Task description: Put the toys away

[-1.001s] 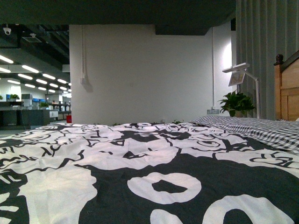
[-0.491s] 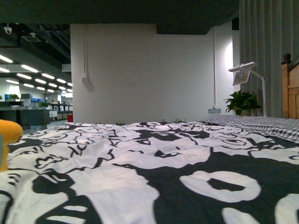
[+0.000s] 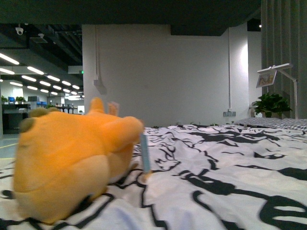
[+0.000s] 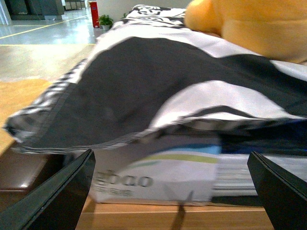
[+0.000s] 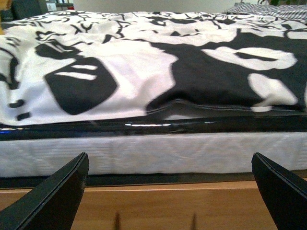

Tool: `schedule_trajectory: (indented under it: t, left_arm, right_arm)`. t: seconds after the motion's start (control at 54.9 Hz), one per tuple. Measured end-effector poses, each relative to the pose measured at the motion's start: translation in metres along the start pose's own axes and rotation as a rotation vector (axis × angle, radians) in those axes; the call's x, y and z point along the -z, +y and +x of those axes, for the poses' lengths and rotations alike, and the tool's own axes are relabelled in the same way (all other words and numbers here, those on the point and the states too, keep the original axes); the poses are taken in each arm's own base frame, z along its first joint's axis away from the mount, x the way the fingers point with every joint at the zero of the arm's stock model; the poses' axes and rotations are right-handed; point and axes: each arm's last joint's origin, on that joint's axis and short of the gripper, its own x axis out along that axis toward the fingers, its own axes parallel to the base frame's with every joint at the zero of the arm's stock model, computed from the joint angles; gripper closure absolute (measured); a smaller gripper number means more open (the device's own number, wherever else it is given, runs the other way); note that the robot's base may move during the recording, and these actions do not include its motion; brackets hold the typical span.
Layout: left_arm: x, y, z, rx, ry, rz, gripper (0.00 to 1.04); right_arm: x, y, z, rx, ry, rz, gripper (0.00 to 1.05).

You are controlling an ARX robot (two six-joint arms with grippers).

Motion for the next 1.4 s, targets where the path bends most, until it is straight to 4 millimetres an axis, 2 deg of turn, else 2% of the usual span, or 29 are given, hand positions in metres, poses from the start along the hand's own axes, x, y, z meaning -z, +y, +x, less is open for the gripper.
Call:
schedule_trajectory:
  t: [1.11, 1.274, 1.401]
  left_arm:
    - [0.0002, 0.0001, 0.0000, -0.003, 0.002, 0.000, 0.06]
    - [0.0002, 0.0001, 0.0000, -0.002, 0.002, 0.000, 0.06]
    - [0.0002, 0.0001, 0.0000, -0.002, 0.002, 0.000, 0.06]
  right_arm:
    - [0.0001, 0.0000, 0.0000, -0.002, 0.000, 0.000, 0.02]
    - [-0.0006, -0.0027, 0.0014, 0.243, -0.006, 0.054, 0.02]
    - [-0.0036, -0.0032, 0.0054, 0.258, 0.009, 0.079, 0.02]
